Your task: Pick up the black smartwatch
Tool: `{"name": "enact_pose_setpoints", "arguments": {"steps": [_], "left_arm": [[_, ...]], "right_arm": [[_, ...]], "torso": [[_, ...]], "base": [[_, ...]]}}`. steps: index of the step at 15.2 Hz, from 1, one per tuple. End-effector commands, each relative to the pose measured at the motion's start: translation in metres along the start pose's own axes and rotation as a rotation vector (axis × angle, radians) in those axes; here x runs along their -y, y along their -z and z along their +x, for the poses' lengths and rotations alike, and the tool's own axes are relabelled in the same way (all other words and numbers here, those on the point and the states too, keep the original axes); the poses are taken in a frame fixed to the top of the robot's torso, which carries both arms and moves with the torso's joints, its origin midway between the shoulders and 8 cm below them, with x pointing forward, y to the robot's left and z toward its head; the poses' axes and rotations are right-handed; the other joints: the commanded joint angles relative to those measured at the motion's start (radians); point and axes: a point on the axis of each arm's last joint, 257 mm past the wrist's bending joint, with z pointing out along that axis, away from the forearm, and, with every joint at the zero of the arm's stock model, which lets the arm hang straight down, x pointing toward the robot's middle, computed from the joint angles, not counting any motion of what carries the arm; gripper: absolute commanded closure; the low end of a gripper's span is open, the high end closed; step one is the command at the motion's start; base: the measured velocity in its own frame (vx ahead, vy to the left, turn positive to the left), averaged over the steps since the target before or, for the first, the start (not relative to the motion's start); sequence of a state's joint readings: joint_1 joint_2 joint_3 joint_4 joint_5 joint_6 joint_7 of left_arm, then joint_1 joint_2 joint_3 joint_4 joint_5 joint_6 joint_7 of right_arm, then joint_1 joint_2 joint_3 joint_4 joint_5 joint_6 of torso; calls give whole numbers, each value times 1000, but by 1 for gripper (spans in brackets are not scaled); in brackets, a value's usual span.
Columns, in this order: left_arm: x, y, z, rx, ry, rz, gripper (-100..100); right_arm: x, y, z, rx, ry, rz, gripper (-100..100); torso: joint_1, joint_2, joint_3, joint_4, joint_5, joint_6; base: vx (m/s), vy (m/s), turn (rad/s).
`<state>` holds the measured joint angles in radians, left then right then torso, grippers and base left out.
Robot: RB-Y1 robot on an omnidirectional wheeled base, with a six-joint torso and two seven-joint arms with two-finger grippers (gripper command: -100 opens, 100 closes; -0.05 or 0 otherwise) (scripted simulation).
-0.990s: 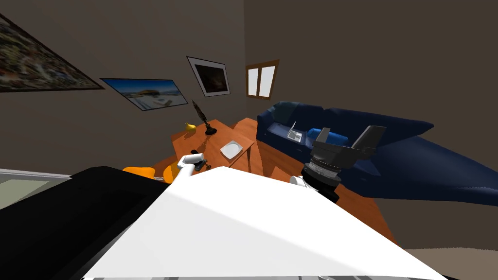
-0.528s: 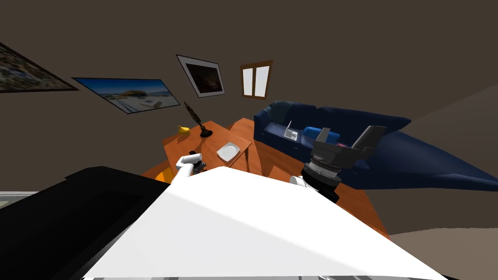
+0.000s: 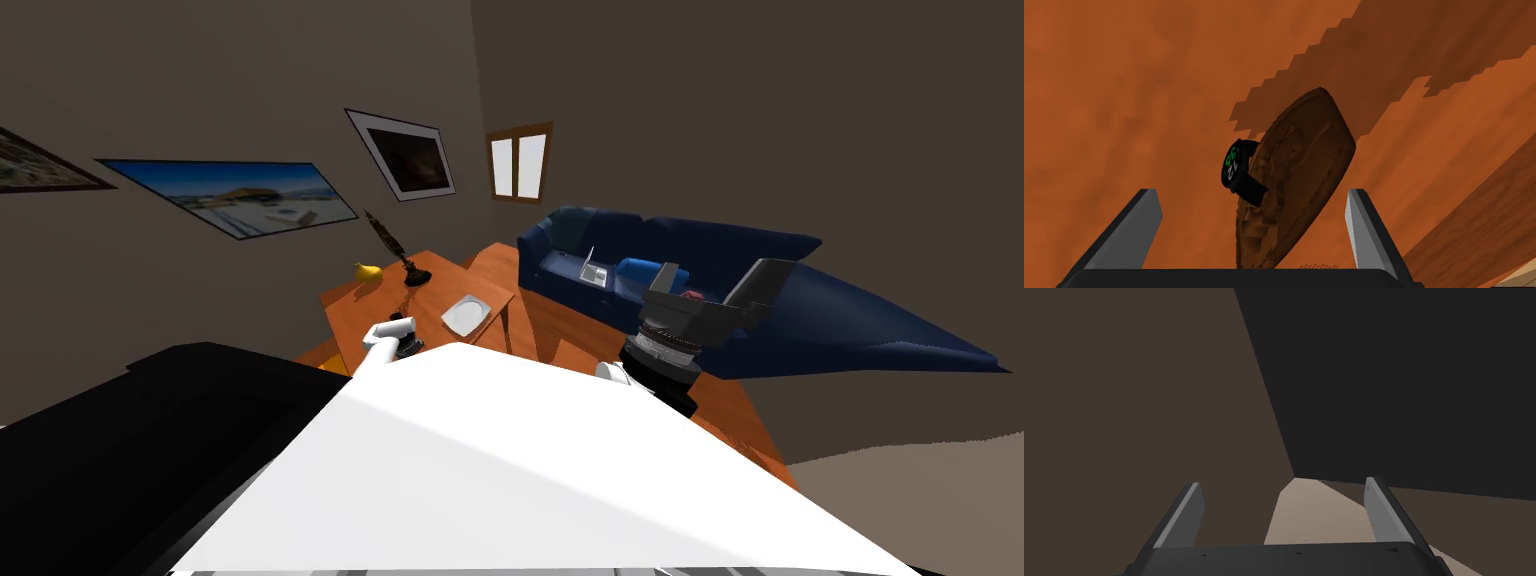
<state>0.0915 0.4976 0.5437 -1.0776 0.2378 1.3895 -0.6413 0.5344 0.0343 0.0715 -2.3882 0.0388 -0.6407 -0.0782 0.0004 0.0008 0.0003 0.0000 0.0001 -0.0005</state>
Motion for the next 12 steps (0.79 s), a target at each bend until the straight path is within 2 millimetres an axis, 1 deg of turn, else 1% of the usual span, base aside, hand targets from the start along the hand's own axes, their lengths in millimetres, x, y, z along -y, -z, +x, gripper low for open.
{"name": "enact_pose_setpoints", "arguments": {"steps": [1,2,3,4,8,9,11,12], "left_arm": [[1,-8,7,1,2,4,-100],[1,-12,11,1,2,4,-100],[-1,-8,7,0,1,2,-100],[0,-9,7,1,2,3,100],[0,-9,7,1,1,4,100],[0,-1,2,2,1,3,100],[-1,6,-4,3,1,3,100],[0,1,0,4,2,5,100]], "right_arm": [[0,0,0,0,0,0,0],[0,0,0,0,0,0,0],[0,0,0,0,0,0,0],[0,0,0,0,0,0,0],[0,0,0,0,0,0,0],[0,0,0,0,0,0,0],[0,0,0,0,0,0,0],[0,0,0,0,0,0,0]], "torso": [[0,0,0,0,0,0],[1,1,0,0,0,0],[1,1,1,0,0,0],[1,1,1,0,0,0],[2,-1,-1,-1,3,1],[2,-2,-2,-1,3,1],[-1,-4,-2,-1,2,1],[-2,-4,-3,-1,1,1]], "base": [[-20,53,-11],[-23,61,-8],[-14,38,-6],[-5,14,-2],[-1,2,3],[10,-30,4],[17,-58,10],[12,-37,6]]}}
